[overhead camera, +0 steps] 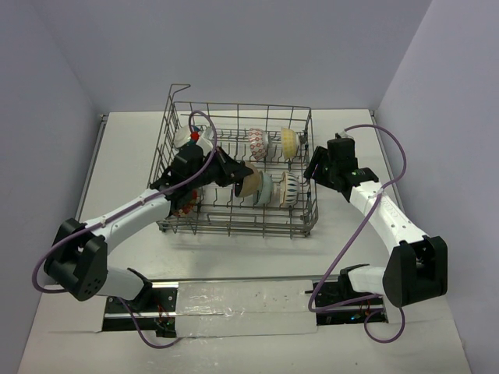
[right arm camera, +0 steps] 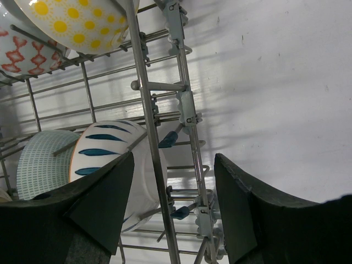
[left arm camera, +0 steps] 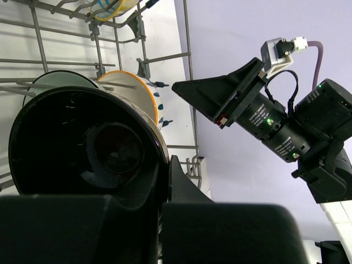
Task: Load the bowls into the dish rack
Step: Insert the bowl into the dish rack.
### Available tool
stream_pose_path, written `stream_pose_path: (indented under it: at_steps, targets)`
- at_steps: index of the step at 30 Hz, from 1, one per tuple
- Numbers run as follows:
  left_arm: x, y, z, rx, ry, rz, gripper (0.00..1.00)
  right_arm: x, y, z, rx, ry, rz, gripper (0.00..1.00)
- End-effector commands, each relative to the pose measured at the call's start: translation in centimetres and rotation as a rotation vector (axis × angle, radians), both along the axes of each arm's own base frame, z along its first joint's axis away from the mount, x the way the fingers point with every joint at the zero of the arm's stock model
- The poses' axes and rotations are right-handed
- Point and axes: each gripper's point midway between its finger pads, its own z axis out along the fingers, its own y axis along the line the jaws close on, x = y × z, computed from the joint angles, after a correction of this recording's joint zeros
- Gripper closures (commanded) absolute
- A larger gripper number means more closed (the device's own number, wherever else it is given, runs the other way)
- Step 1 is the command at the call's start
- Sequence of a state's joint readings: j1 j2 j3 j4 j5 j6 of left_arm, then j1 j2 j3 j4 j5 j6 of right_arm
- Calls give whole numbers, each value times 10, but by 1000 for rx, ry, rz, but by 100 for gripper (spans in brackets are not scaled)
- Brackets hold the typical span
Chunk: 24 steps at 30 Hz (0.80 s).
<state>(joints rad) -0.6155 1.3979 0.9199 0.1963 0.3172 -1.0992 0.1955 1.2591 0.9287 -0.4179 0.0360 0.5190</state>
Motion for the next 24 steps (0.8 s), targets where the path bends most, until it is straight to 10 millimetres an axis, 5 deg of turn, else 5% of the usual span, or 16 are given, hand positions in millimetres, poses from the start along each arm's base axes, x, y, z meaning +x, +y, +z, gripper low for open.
stream_pose_path:
  at_steps: [1,15,24]
  targets:
    - [7,-2,30,-83,-77,-1,100,6,-3,4,-5,-24,-12,32]
    - [9,9,7,-62,-3,0,100,8,-7,4,-22,-26,-29,32]
    - [-2,5,23,-164,2,-78,100,8,-6,-2,-25,-6,-24,32]
